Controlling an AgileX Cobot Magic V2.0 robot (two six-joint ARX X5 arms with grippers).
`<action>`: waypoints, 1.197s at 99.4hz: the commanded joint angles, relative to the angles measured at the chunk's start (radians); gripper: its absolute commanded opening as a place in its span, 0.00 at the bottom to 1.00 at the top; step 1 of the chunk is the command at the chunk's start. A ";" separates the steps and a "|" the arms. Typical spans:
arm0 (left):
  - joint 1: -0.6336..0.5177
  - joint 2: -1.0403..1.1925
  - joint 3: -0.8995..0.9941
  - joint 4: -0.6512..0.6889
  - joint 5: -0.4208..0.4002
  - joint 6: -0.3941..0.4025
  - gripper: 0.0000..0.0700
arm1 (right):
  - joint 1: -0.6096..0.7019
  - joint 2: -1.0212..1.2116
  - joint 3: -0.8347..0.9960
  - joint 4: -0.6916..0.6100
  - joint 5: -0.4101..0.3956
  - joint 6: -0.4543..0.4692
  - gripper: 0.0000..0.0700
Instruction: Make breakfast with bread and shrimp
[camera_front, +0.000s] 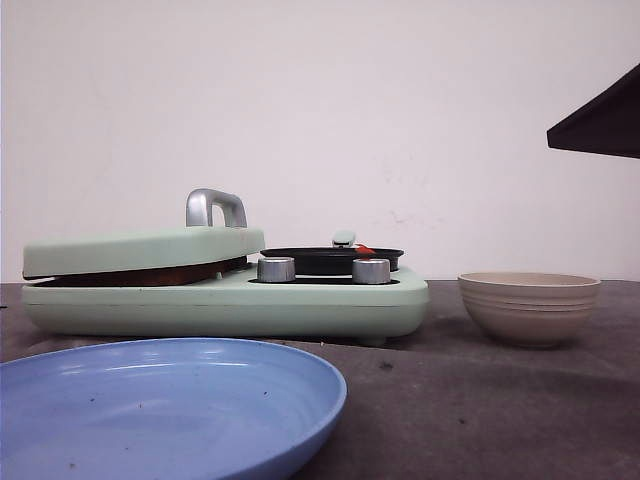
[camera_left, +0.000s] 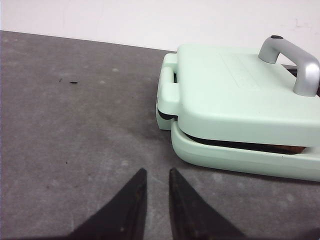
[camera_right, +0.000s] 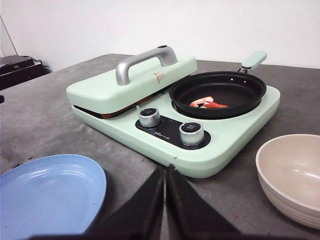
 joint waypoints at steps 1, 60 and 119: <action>-0.002 0.001 -0.018 -0.004 0.000 -0.002 0.00 | 0.005 0.000 0.005 0.013 0.000 0.010 0.00; -0.002 0.001 -0.018 -0.004 0.000 -0.002 0.00 | -0.241 -0.280 -0.002 -0.300 0.194 -0.283 0.00; -0.002 0.002 -0.018 -0.004 0.000 -0.002 0.00 | -0.388 -0.366 -0.080 -0.385 0.195 -0.214 0.00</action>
